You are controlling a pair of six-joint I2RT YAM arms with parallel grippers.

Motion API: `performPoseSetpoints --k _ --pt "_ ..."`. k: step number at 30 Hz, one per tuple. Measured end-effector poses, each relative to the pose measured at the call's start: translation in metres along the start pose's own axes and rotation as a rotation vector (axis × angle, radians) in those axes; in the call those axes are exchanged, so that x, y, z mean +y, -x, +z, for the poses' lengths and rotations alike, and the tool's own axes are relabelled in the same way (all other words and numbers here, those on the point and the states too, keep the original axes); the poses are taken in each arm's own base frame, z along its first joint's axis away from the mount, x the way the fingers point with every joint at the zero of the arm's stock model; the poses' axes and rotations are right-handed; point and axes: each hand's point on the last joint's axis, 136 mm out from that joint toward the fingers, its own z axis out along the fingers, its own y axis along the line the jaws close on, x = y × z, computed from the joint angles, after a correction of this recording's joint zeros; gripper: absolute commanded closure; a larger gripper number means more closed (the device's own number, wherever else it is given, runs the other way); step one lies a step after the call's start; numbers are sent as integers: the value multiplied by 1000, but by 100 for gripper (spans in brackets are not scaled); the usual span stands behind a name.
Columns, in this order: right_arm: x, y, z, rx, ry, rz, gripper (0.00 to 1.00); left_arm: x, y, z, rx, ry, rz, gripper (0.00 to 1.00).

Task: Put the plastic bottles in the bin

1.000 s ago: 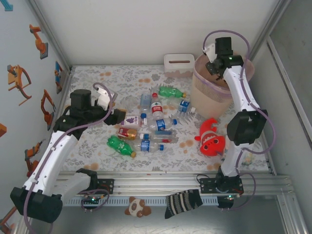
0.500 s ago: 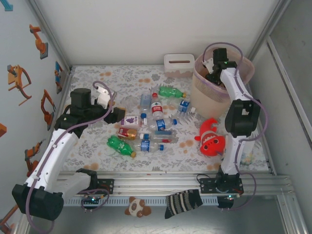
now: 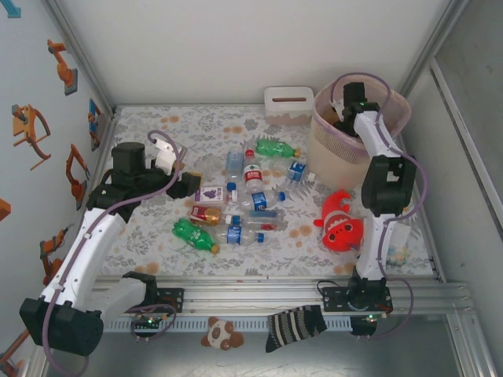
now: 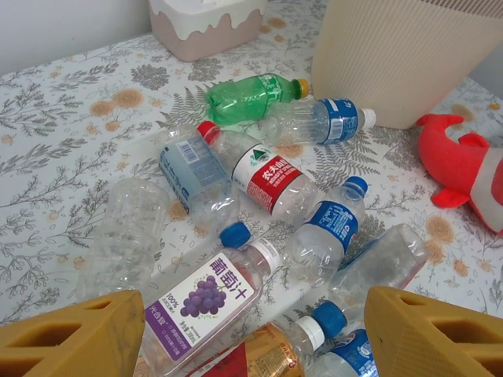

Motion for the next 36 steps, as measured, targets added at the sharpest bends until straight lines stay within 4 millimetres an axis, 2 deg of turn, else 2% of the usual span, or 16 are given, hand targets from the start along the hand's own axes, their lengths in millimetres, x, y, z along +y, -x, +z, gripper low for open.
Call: performPoseSetpoints --k 7,12,16,26,36 --pt "-1 0 -5 1 5 31 21 2 -1 0 0 4 -6 27" --pt "-4 0 -22 -11 18 56 20 2 0 0 -7 2 -5 27" --pt "-14 7 -51 -60 17 89 21 2 2 0 -11 2 -4 27" --pt "-37 28 -144 -246 27 170 22 5 2 -1 -16 9 -14 27" --pt "-38 37 -227 -428 99 233 25 7 5 -1 -29 7 -23 27"
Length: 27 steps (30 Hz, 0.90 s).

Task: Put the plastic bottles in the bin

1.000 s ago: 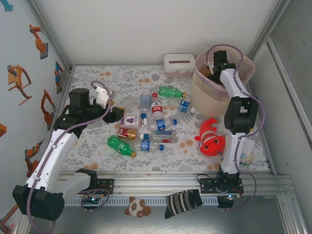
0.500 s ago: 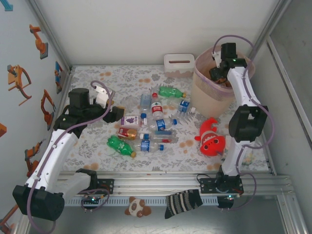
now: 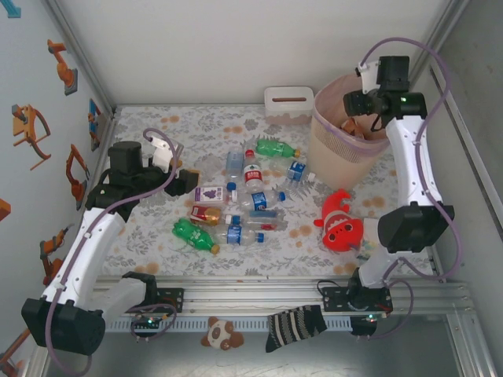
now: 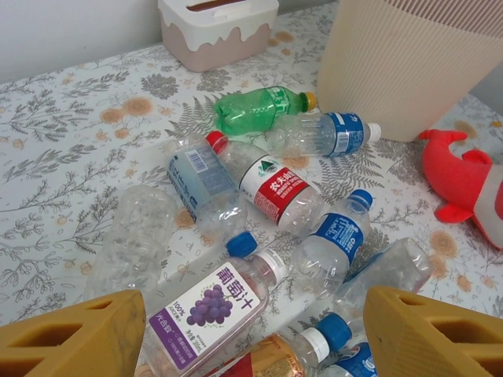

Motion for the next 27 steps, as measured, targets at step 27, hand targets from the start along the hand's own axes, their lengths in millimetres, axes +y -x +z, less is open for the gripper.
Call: performPoseSetpoints --k 27 --pt "238 -58 6 168 447 -615 25 11 -3 0 -15 29 -33 27"
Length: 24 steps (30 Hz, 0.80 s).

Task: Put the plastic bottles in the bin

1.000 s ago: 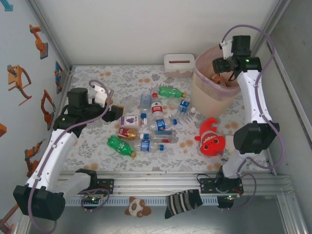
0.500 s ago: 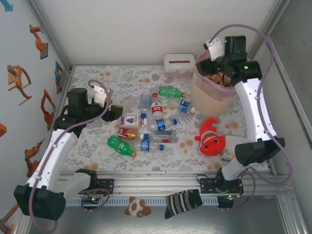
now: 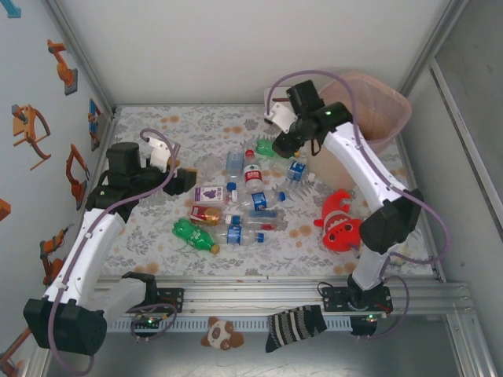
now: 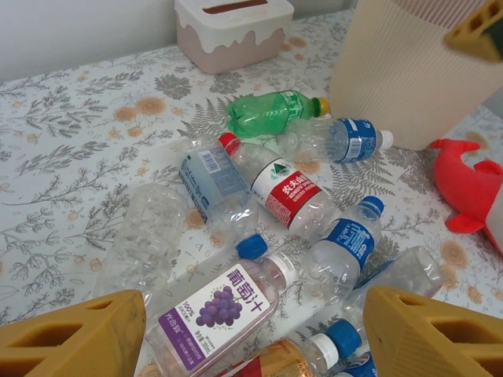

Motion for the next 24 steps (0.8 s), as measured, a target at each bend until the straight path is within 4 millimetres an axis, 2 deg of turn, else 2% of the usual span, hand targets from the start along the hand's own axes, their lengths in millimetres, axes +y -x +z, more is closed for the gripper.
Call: performPoseSetpoints --k 8,12,18,24 --pt "12 -29 79 204 18 -66 25 1 1 0 -6 3 -1 27" --pt "16 -40 111 275 11 -88 23 2 1 -1 -7 6 -4 27" --pt "11 -52 143 356 -42 -113 20 2 2 -1 -9 7 -4 27" --pt "6 -56 157 382 -76 -121 19 2 2 -2 -10 7 -6 27"
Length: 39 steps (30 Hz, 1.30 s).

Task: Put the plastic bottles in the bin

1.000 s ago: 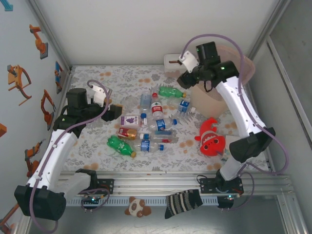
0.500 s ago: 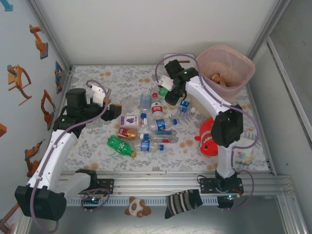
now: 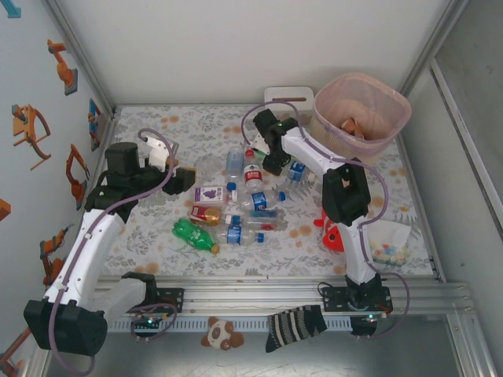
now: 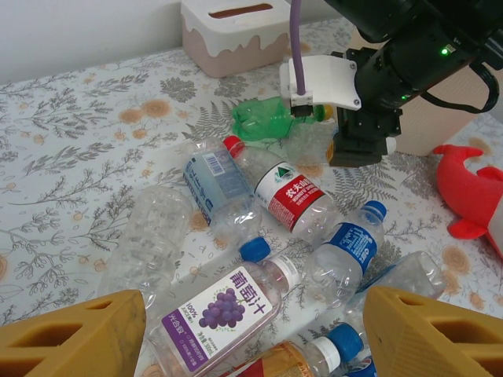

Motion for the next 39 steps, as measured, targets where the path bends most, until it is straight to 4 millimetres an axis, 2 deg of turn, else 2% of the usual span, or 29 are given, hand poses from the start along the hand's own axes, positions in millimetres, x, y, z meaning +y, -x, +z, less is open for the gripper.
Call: performPoseSetpoints --k 10,21,39 --pt "8 6 5 -6 4 -15 22 0 0 0 0 0 0 27" --pt "29 -8 38 67 46 -42 23 0 0 0 -1 0 -1 27" --pt "27 -7 42 67 28 -39 36 0 1 -2 -5 2 -2 27"
